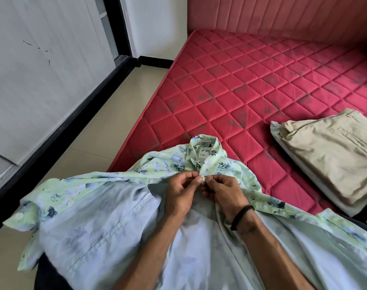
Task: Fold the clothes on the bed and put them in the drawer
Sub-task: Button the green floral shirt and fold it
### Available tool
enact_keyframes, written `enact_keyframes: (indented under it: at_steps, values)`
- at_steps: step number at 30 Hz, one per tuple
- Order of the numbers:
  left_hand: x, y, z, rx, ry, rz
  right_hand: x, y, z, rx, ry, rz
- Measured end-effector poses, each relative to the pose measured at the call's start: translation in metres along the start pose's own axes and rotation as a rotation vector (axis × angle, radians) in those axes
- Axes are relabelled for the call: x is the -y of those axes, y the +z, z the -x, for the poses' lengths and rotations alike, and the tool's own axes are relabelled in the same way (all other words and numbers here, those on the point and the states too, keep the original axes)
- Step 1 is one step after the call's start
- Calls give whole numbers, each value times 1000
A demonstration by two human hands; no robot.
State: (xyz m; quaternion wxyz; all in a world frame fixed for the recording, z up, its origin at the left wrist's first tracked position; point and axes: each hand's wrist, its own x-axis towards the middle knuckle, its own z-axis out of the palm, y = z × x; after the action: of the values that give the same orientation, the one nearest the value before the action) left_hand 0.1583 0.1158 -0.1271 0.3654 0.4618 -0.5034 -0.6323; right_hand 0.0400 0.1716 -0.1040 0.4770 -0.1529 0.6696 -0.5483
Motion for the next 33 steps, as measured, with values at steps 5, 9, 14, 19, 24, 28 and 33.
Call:
enact_keyframes:
  at_steps: [5, 9, 14, 19, 24, 28, 33]
  values:
    - [3, -9, -9, -11, 150, -207, 0, 7, 5, 32, -49, 215]
    - [5, -10, -10, 8, 102, -275, -2, 8, 4, -7, -65, 331]
    - [-27, -6, 2, -140, 601, -705, 14, -2, 3, -311, -534, 662]
    - [-75, -30, -78, -30, 544, -1055, 69, -45, -31, -272, -506, 1076]
    - [-81, -50, -139, 379, 208, -1256, 87, -62, -66, 44, -153, 1256]
    - [-145, -55, -156, 54, 526, -990, 143, -84, -68, -263, -398, 1106]
    - [-331, -41, -138, -221, 871, -918, 303, -78, -25, -482, -743, 704]
